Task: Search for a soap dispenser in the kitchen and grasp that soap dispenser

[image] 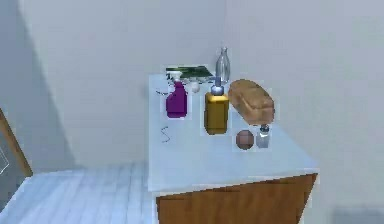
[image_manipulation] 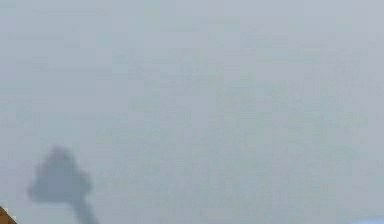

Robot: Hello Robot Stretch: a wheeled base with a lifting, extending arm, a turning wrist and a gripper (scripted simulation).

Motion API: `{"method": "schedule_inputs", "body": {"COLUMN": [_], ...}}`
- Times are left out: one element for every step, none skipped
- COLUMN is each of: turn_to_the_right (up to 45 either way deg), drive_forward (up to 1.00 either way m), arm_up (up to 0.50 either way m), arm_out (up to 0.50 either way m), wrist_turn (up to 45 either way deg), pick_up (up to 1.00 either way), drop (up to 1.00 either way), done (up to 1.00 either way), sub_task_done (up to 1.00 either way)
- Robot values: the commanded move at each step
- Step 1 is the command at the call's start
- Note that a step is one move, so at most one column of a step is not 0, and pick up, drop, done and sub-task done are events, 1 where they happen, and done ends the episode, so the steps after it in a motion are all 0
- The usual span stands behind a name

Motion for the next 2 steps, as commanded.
{"method": "schedule_inputs", "body": {"turn_to_the_right": [-45.0,-33.0], "drive_forward": [0.00,0.00], "arm_up": [0.00,0.00], "arm_out": [0.00,0.00], "wrist_turn": [0.0,0.0], "pick_up": [0.00,0.00], "drop": [0.00,0.00], "done": [0.00,0.00], "sub_task_done": [0.00,0.00]}}
